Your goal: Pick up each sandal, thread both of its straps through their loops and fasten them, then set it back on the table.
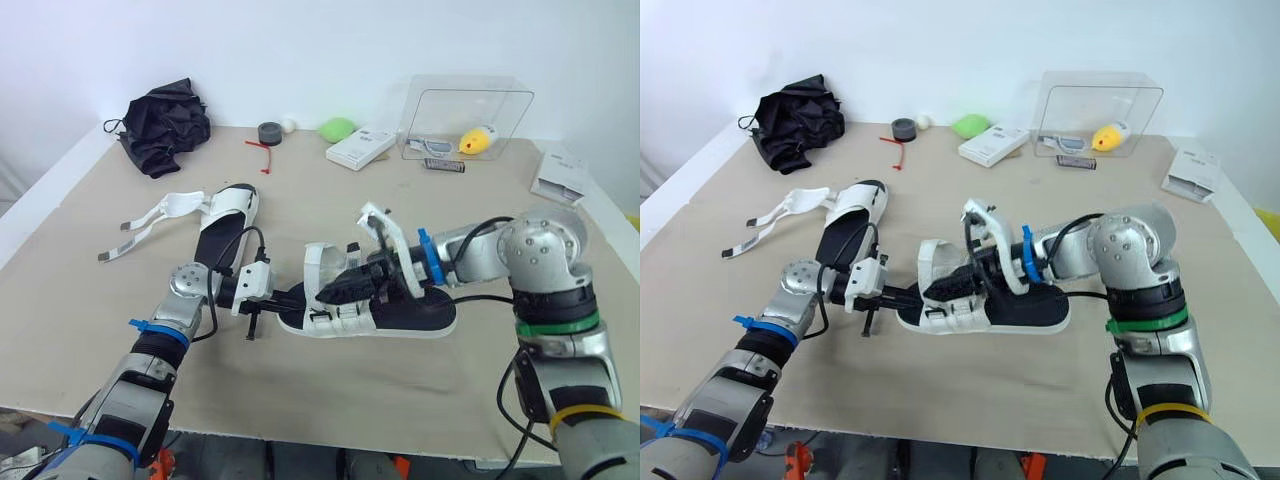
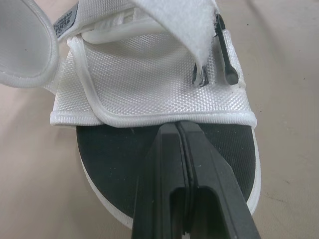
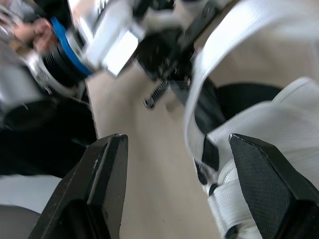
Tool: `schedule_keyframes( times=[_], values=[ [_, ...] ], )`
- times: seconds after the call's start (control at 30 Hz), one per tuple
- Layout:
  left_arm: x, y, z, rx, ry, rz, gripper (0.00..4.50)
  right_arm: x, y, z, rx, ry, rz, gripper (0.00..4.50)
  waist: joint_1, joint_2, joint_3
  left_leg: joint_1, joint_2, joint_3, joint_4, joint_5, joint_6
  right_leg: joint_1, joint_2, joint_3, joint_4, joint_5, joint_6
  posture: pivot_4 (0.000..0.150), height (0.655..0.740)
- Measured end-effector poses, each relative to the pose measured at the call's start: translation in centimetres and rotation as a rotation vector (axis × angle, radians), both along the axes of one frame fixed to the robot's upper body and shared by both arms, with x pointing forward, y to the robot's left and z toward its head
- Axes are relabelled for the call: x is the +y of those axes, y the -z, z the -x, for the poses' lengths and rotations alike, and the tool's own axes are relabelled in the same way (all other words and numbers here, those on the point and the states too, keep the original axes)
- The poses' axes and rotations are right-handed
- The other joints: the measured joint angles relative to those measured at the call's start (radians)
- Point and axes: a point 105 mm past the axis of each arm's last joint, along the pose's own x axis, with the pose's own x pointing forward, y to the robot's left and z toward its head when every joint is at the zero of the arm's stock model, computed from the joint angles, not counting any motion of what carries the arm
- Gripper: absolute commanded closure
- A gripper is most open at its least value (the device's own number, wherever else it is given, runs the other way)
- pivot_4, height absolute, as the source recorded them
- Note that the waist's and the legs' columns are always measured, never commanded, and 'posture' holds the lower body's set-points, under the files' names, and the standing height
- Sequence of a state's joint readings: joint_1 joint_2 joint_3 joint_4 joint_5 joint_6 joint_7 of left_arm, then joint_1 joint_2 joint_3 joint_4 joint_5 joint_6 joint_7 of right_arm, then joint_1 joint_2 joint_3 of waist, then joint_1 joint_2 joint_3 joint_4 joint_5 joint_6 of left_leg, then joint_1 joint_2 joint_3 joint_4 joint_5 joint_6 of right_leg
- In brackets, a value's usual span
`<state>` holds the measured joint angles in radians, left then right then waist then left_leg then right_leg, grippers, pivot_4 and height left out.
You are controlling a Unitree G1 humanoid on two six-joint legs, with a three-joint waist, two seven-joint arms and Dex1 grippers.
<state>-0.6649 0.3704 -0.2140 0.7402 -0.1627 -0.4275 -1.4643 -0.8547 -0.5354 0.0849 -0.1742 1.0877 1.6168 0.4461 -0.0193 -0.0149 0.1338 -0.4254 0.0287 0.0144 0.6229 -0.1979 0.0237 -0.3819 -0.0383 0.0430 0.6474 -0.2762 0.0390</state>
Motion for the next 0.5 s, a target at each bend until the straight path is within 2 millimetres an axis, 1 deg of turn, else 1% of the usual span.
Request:
schedule_keyframes(
  times=[0.13, 0.33, 0.47, 0.5],
  values=[
    [0.0, 0.0, 0.0, 0.000, 0.001, 0.000, 4.50, 0.3, 0.7, -0.2, -0.001, 0.024, 0.012, 0.99, 0.000, 0.000, 0.000, 0.000, 0.000, 0.000, 0.000, 0.000, 0.000, 0.000, 0.000, 0.000, 0.000, 0.000, 0.000, 0.150, 0.7400],
    [0.0, 0.0, 0.0, 0.001, 0.002, 0.000, 4.50, 1.3, 1.3, -0.6, -0.019, 0.049, 0.037, 0.99, 0.000, 0.000, 0.000, 0.000, 0.000, 0.000, 0.000, 0.000, 0.000, 0.000, 0.000, 0.000, 0.000, 0.000, 0.000, 0.150, 0.7400],
    [0.0, 0.0, 0.0, 0.001, 0.001, 0.000, 4.50, 2.0, 1.7, -0.6, -0.022, 0.048, 0.047, 1.97, 0.000, 0.000, 0.000, 0.000, 0.000, 0.000, 0.000, 0.000, 0.000, 0.000, 0.001, 0.000, 0.000, 0.000, 0.000, 0.150, 0.7400],
    [0.0, 0.0, 0.0, 0.001, 0.001, 0.000, 4.50, 2.0, 1.8, -0.7, -0.025, 0.053, 0.050, 2.40, 0.000, 0.000, 0.000, 0.000, 0.000, 0.000, 0.000, 0.000, 0.000, 0.000, 0.001, 0.000, 0.000, 0.000, 0.000, 0.150, 0.7400]
  ],
)
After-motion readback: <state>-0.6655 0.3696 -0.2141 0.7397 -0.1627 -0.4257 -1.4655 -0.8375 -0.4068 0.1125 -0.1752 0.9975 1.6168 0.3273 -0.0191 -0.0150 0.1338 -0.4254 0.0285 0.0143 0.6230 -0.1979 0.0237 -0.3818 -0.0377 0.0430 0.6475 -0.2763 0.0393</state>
